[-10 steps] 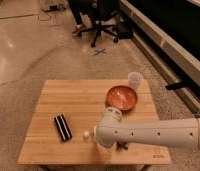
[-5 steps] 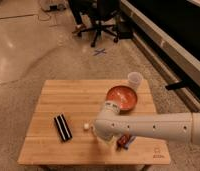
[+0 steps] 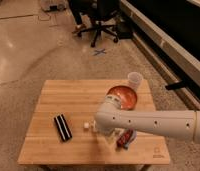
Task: Stand the bottle upright
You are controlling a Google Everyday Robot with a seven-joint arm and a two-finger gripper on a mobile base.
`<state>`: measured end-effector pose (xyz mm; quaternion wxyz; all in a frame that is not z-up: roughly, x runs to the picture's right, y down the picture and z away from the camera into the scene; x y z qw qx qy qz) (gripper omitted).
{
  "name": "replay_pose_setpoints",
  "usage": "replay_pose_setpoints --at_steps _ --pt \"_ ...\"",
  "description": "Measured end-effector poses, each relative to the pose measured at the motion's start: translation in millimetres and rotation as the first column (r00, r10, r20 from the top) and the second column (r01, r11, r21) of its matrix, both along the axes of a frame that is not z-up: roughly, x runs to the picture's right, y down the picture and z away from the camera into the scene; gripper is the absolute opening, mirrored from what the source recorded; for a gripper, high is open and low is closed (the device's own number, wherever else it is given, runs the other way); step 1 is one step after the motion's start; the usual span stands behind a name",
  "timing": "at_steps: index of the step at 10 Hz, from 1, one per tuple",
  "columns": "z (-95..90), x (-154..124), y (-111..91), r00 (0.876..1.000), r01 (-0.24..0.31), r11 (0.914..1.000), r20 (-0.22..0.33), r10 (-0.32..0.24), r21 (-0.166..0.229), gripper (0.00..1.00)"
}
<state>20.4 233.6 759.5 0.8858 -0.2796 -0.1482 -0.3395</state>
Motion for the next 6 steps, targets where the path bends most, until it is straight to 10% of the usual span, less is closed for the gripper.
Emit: replay_pose_setpoints --at_steps 6 --pt "0.6 1.4 -2.7 1.0 0.002 1.0 -0.019 -0.002 0.004 0.65"
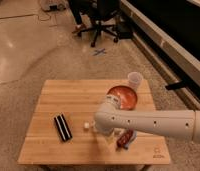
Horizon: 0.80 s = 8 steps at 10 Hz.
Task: Stand the bottle upright
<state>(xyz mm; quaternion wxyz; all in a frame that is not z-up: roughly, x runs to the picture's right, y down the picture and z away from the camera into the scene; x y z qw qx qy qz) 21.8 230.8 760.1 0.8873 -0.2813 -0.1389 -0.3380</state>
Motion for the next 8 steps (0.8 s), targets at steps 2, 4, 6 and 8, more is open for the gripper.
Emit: replay_pose_setpoints --at_steps 2,4,6,8 --pt "6.0 7 -11 0.997 0.007 0.9999 -0.074 -0.006 0.01 0.65" --pt "13.6 12 -23 0.989 0.019 0.9997 -0.147 -0.017 0.013 0.65" --pt "21.5 11 -33 0.981 0.022 0.9997 -0.194 -0.02 0.006 0.65" --pt "23.8 6 -46 0.979 0.002 1.0 -0.204 -0.002 0.001 0.65"
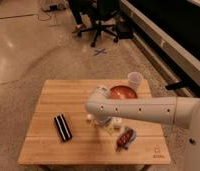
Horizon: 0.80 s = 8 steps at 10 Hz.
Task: Stand the bottle upright
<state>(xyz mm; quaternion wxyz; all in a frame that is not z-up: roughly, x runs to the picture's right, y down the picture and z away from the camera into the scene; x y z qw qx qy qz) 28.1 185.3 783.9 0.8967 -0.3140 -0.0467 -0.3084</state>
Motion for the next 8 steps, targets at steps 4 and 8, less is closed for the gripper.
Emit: replay_pose_setpoints --at_steps 4,8 --pt "-4.1 4 -25 0.999 -0.053 0.9986 0.006 0.052 0.005 0.65" --pt "15.0 15 -37 0.996 -0.05 0.998 -0.072 0.053 0.04 0.65"
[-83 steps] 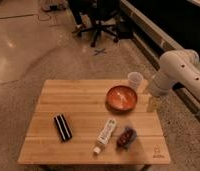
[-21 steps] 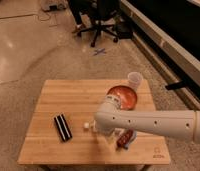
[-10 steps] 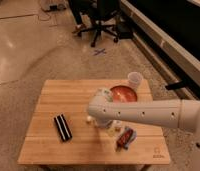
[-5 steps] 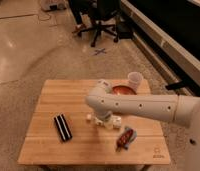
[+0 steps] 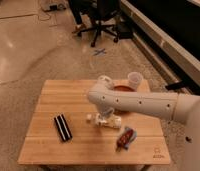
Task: Stand the bottle upright
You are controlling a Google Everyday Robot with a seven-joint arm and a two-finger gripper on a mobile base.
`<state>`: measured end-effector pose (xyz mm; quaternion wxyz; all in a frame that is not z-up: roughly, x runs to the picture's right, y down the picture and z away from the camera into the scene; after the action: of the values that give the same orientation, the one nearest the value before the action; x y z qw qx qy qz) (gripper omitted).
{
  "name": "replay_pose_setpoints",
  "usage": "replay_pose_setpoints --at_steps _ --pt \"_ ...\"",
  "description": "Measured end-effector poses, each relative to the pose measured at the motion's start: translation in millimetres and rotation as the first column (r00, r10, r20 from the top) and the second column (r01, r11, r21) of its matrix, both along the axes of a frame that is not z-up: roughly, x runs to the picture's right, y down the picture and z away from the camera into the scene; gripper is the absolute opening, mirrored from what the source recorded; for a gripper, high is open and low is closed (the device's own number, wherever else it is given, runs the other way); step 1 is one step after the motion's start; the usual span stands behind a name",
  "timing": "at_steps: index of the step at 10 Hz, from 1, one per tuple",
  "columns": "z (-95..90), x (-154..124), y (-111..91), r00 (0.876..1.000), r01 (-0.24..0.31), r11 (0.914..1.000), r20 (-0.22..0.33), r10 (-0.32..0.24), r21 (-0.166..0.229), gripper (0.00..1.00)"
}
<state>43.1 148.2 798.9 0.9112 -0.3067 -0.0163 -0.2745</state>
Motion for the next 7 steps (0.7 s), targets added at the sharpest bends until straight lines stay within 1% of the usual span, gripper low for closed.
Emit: replay_pose_setpoints --at_steps 3,7 --pt "14.6 -5 -3 0.999 -0.01 0.9999 -0.037 0.011 0.009 0.65" --pt "28.7 -14 4 0.997 0.005 1.0 -0.083 -0.005 0.003 0.65"
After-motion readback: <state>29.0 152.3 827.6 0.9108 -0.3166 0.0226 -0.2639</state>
